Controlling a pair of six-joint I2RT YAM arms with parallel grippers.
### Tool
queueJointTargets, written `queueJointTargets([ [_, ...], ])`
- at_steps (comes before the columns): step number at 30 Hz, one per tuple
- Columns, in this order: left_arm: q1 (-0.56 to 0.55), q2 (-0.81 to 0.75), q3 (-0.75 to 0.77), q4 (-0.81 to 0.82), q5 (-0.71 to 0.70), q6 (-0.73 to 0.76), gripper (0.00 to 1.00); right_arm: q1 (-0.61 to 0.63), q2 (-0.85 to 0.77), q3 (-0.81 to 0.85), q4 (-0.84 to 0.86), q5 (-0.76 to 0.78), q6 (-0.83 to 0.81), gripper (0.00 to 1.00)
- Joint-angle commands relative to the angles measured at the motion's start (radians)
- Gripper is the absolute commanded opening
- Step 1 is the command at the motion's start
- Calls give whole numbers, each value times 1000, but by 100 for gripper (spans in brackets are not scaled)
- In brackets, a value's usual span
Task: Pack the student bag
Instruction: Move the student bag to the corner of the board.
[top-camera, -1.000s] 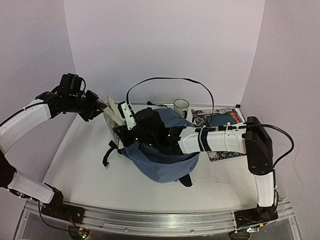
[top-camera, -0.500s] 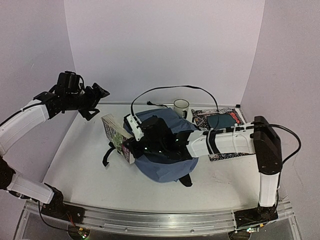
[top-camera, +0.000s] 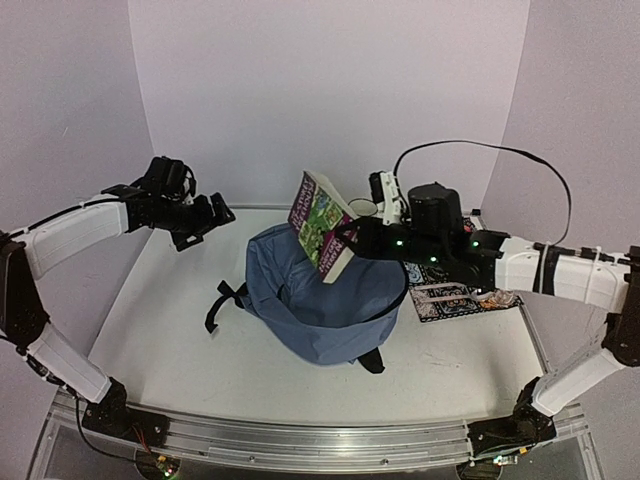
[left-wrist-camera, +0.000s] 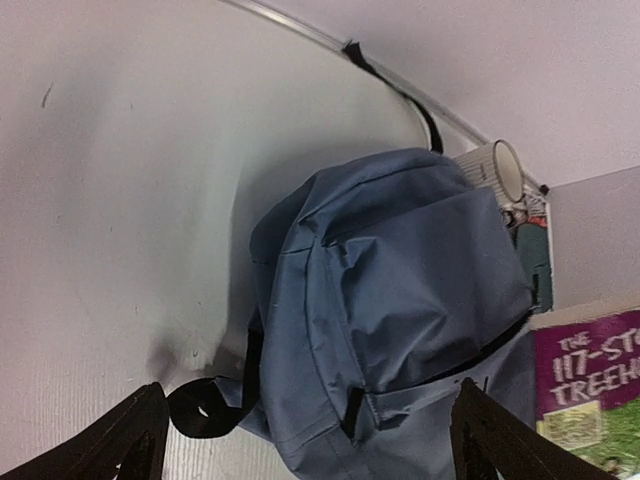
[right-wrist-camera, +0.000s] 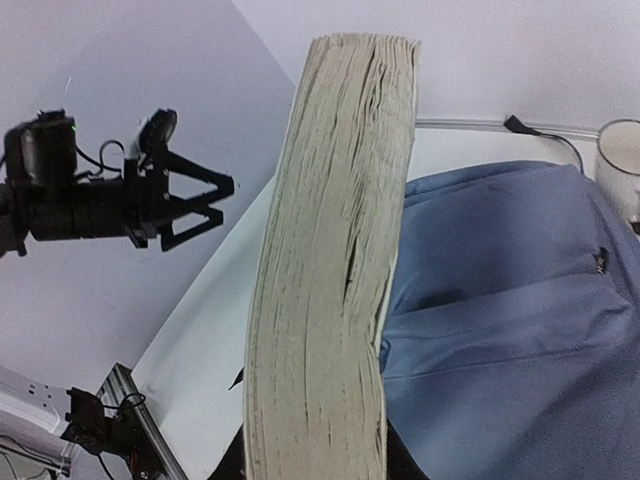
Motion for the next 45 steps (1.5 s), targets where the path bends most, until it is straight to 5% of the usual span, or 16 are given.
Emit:
queueJointTargets([
  [1, 0, 121, 10, -8, 55, 68, 99, -35, -143, -81, 82, -29, 106, 0],
  [7, -2, 329, 84, 18, 114, 91, 98, -81, -231, -151, 81, -38, 167, 0],
  [14, -5, 504, 169, 76, 216, 87, 77, -87, -278, -188, 79, -16, 204, 0],
  [18, -4, 554, 187, 88, 250, 85, 52, -87, -288, -191, 70, -5, 207, 0],
  [22, 23, 510, 151, 87, 180, 77, 3, -88, -293, -186, 47, 4, 209, 0],
  [24, 69, 474, 105, 86, 146, 69, 0, -88, -289, -180, 36, 3, 210, 0],
  [35, 282, 313, -28, 14, -75, 202, 3, -87, -175, -89, 30, -77, 197, 0],
  [37, 284, 295, -21, 2, -121, 221, 16, -89, -143, -63, 30, -94, 192, 0],
  [43, 276, 159, -24, -6, -118, 323, 76, -93, -93, -28, 30, -129, 190, 0],
  [45, 264, 100, -35, -6, -100, 367, 86, -98, -89, -30, 31, -135, 194, 0],
])
